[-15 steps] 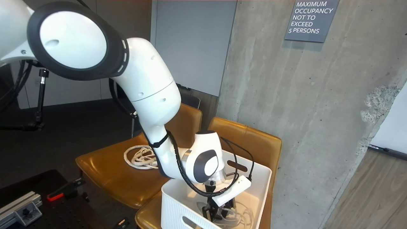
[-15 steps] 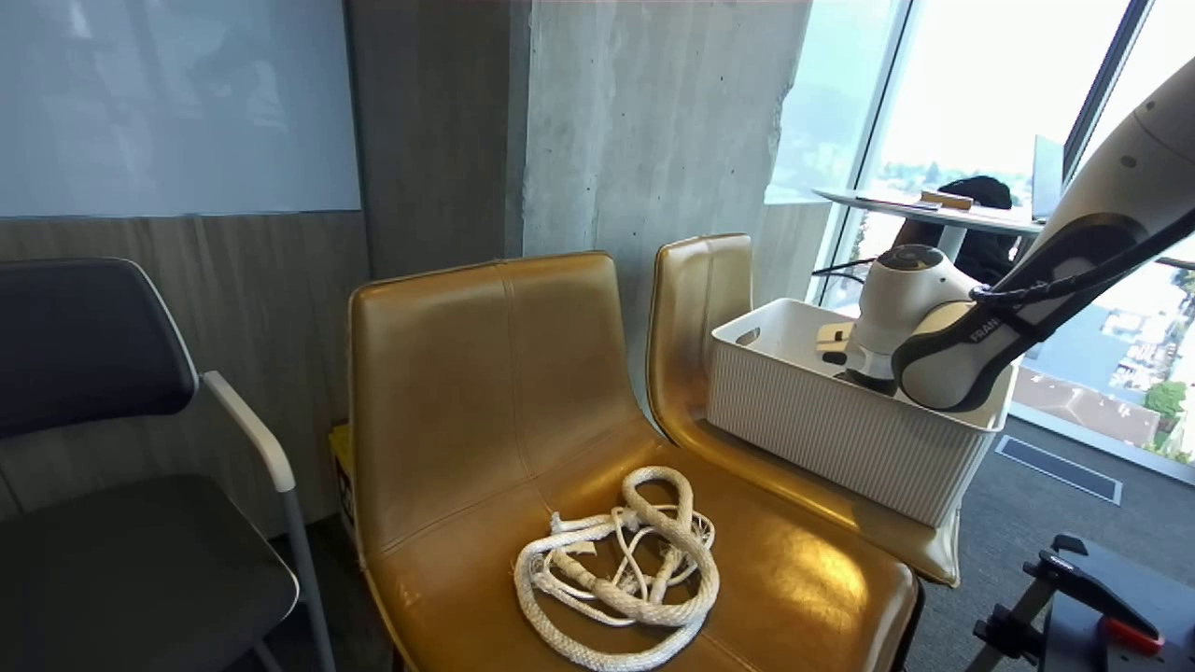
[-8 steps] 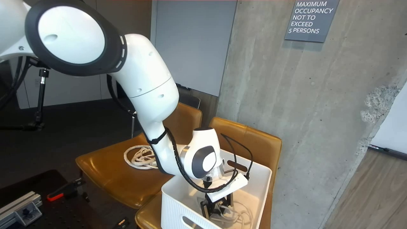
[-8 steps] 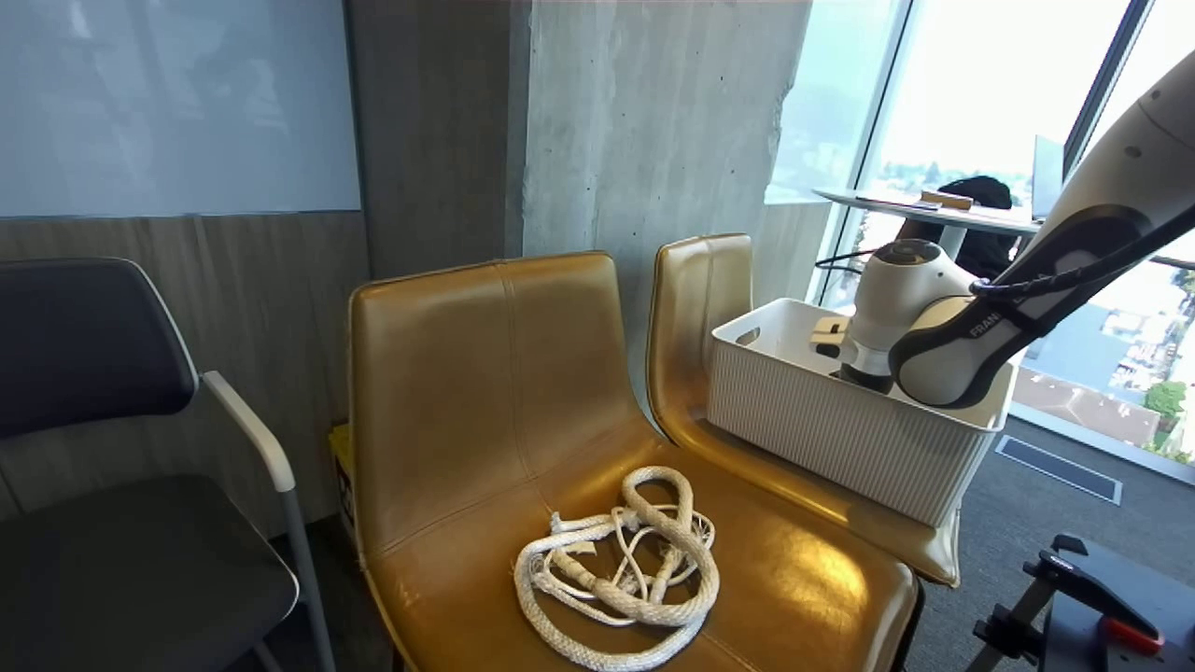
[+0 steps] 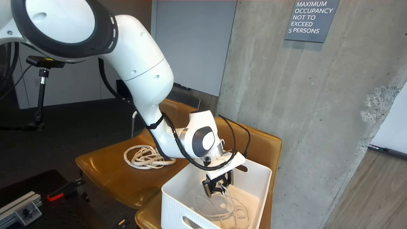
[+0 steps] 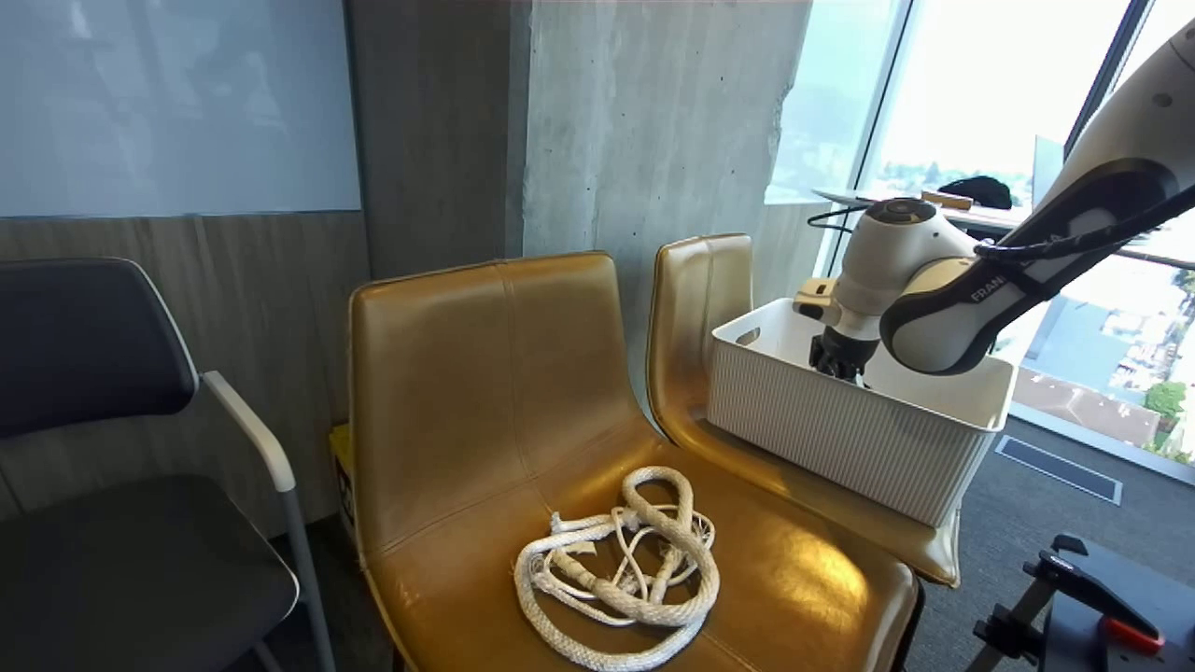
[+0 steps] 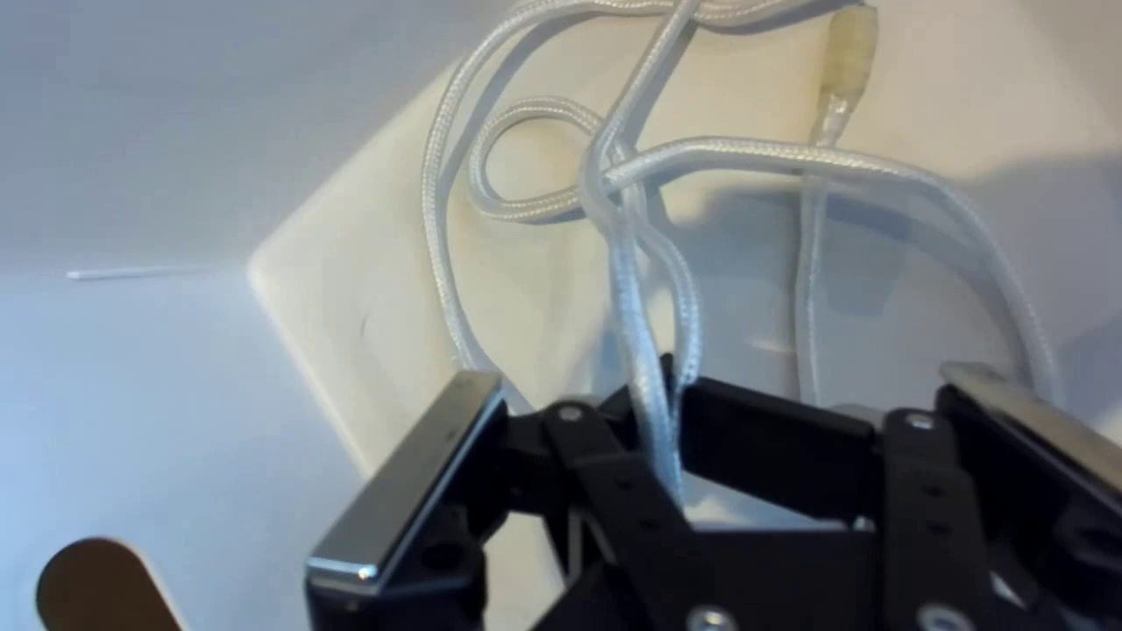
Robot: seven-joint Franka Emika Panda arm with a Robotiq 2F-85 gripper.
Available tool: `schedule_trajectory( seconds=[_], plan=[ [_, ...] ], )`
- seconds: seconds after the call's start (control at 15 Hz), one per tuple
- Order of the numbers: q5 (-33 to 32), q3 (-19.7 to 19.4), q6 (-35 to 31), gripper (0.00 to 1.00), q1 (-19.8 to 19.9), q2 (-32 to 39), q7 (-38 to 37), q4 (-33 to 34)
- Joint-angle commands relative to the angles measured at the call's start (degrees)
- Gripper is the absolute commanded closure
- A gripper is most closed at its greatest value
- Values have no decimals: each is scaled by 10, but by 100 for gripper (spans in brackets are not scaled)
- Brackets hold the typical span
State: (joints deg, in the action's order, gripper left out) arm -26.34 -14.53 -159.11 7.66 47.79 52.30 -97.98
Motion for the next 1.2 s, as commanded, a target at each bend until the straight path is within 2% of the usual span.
schedule_trajectory(
  seconds=[0.0,0.33,0.67,1.13],
  plan=[
    [-35,-14,12,100,-32,-61,-42,-12],
    [-67,-4,29,100,-87,-127,-101,-6],
    [-137,18,69,100,-150,-171,-174,3],
    [-215,97,154,100,-199,-213,-263,34]
  ],
)
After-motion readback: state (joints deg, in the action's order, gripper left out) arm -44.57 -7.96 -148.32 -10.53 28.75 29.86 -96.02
